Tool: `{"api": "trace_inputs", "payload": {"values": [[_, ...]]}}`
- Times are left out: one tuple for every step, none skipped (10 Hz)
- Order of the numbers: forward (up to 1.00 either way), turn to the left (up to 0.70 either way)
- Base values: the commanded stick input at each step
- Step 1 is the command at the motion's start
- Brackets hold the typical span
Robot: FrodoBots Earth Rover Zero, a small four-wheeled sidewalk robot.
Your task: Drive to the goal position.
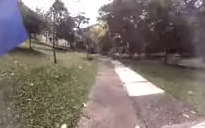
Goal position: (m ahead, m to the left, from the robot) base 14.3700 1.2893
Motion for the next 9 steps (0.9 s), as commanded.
{"api": "trace_inputs", "payload": {"values": [[0.50, 0.00], [0.50, 0.00], [0.50, 0.00], [0.50, 0.00], [0.50, 0.00], [0.50, 0.00], [0.50, 0.00], [0.50, 0.00], [0.50, 0.00]]}}
